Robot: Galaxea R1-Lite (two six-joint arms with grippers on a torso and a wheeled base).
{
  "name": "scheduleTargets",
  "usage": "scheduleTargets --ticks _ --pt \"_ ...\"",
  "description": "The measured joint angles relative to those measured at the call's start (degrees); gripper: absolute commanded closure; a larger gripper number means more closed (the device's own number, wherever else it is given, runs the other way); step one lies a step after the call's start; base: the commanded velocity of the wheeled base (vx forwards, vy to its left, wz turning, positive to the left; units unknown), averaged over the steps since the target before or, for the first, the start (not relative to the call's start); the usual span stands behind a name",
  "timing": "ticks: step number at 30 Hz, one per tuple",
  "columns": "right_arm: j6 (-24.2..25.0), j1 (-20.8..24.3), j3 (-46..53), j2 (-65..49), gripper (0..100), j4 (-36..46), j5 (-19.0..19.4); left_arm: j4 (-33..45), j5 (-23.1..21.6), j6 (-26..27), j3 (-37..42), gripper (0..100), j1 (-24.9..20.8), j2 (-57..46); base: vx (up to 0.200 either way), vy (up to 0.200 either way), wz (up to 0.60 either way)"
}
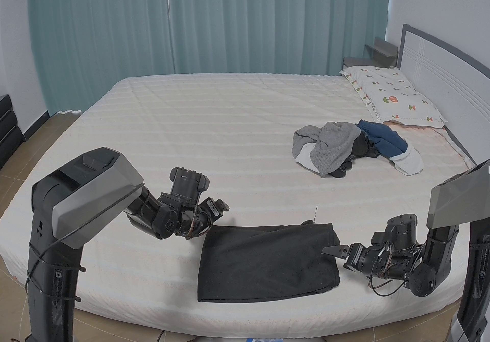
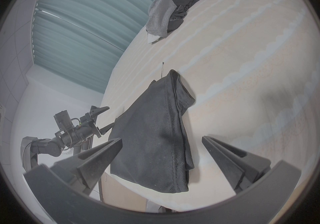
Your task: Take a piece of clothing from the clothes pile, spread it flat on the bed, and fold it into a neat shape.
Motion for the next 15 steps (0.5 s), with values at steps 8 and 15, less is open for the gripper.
scheduleTargets --ticks 8,15 --pt "0.0 0.2 0.0 0.0 0 0.0 0.0 -0.1 0.4 0.2 -0.8 100 -1.3 1.4 0.000 0.000 0.00" --pt "-0.3 0.4 0.3 -0.1 0 -0.1 -0.1 -0.1 3.6 1.9 -0.8 100 -1.5 2.2 0.000 0.000 0.00"
